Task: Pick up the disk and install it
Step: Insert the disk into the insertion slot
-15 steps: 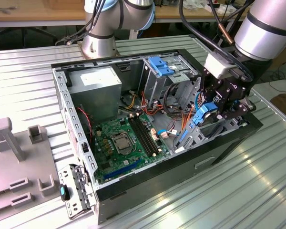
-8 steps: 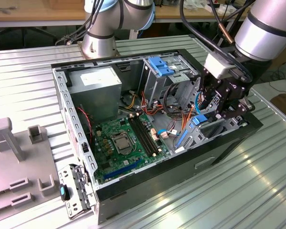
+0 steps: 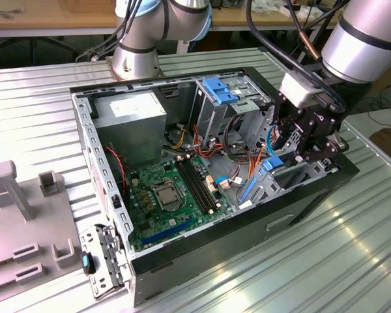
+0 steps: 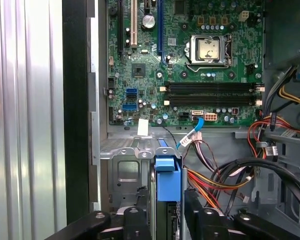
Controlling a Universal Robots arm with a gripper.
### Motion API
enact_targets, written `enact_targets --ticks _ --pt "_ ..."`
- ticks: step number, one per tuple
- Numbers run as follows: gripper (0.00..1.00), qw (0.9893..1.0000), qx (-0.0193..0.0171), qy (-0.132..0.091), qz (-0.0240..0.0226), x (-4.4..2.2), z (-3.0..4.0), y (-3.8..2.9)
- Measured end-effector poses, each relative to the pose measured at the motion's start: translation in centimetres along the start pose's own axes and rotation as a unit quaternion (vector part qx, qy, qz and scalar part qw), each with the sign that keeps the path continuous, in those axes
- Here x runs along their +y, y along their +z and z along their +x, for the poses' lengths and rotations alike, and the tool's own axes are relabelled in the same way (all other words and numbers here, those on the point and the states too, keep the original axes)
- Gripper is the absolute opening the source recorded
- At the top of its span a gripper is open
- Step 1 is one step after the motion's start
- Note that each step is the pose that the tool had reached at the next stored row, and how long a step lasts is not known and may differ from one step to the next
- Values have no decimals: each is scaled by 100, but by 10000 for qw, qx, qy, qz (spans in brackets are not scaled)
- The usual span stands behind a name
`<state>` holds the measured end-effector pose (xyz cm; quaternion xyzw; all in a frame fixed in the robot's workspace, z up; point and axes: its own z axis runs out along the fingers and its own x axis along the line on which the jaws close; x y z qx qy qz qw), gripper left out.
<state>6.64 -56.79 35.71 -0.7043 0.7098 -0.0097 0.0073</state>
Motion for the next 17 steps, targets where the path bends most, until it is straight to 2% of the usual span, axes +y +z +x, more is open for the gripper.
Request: enact_targets --ticks 3,4,5,8,12,17 --pt "18 10000 0 0 0 -66 -1 9" --pt "18 10000 0 0 0 -86 -1 15" --pt "12 10000 0 0 0 -104 -1 23" --pt "11 10000 0 1 0 -173 -2 77" --pt "11 10000 0 1 0 -229 -2 126" --pt "11 10000 0 1 0 -234 -3 178"
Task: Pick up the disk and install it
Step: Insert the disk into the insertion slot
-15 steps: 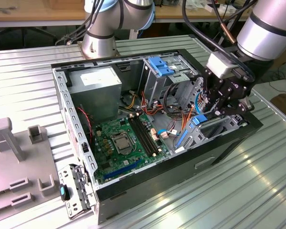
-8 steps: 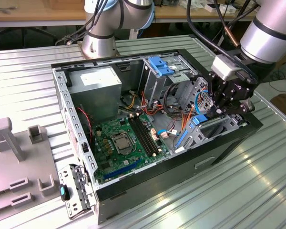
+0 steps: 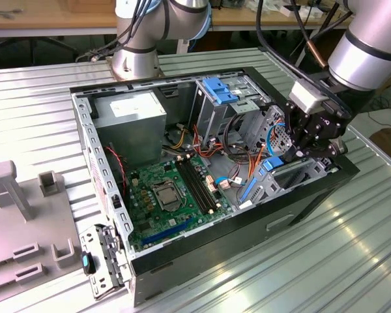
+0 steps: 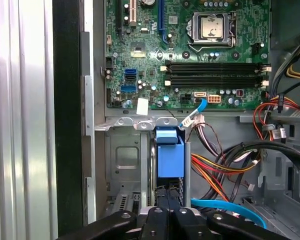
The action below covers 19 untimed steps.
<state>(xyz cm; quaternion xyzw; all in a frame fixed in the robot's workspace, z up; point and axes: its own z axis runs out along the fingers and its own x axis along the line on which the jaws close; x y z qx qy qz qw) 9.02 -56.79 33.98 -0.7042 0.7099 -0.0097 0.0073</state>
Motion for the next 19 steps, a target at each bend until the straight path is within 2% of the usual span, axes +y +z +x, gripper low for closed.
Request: enact_targets --ticks 5,8,19 --pt "11 10000 1 0 1 -1 0 52" --pt "11 10000 1 0 -1 -2 0 62" --pt "11 10000 1 0 0 -8 1 -161"
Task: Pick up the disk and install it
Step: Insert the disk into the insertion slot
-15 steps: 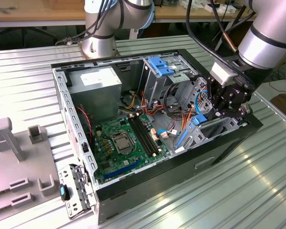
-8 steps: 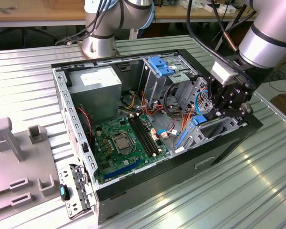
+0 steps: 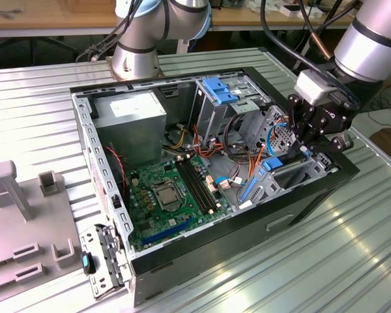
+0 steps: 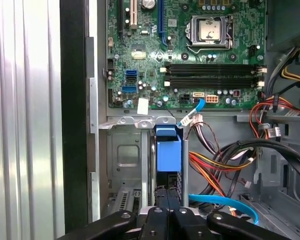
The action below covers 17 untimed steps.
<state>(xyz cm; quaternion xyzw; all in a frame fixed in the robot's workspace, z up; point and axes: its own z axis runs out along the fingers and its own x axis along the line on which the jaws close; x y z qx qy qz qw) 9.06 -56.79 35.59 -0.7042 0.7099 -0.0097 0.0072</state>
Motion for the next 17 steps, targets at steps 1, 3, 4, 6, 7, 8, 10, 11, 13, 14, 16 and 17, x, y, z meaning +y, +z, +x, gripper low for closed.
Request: enact_targets --ticks 1,3,4,6,7,8,10,11,13,14,16,17 --pt "11 10000 -1 0 0 0 0 -10" --pt "11 10000 -2 0 0 0 0 -12" --pt "11 10000 -1 0 0 0 0 -13" --pt "11 10000 -1 0 0 0 0 -16" --pt "11 10000 -1 0 0 -1 0 -21" --pt "11 10000 -1 0 0 -1 0 -28" --pt "11 10000 -1 0 0 -1 0 -30" --pt "11 10000 0 0 0 -1 0 -32" --pt "11 10000 0 0 0 -1 0 -34" --pt "11 10000 -1 0 0 -1 0 -36" --pt "11 10000 -1 0 0 -1 0 -40" --pt "11 10000 -1 0 0 -1 0 -41"
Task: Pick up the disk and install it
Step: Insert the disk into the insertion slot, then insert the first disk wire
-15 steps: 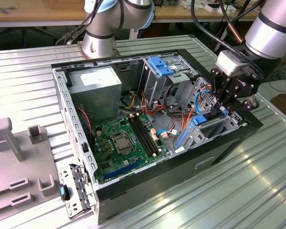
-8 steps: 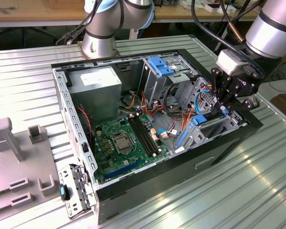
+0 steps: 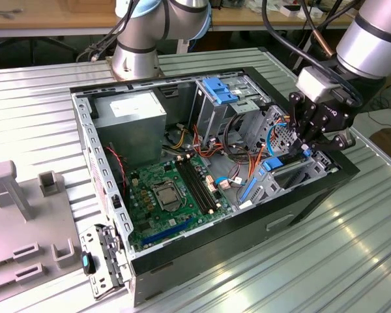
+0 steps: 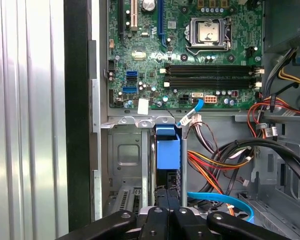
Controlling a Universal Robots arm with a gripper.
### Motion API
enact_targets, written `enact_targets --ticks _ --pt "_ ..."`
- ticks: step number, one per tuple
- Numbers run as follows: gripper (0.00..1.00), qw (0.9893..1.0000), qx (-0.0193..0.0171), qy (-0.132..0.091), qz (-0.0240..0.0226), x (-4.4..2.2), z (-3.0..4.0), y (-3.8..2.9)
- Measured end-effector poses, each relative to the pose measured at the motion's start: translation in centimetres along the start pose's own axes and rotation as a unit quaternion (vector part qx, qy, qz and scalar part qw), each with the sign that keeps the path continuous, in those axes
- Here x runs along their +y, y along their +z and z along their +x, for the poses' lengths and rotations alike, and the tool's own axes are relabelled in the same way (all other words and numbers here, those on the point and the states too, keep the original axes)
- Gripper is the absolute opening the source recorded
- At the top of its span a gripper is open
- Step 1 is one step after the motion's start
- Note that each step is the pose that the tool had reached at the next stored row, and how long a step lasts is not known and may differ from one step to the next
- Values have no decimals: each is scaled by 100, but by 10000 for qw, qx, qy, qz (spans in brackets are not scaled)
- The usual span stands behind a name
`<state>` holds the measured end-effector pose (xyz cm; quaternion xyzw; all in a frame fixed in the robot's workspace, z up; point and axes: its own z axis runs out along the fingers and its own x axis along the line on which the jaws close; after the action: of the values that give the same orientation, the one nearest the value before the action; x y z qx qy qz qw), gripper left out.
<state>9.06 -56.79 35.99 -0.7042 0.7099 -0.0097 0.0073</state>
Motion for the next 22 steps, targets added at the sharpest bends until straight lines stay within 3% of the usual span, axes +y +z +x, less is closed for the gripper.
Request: enact_targets --ticks 12,15,19,22 --pt "11 10000 1 -1 0 -4 0 -15" --pt "11 10000 0 -15 -15 -61 -1 -14" --pt "11 9995 -7 -316 -20 -77 -1 -16" --pt "11 9993 -8 -377 -20 -77 -1 -16"
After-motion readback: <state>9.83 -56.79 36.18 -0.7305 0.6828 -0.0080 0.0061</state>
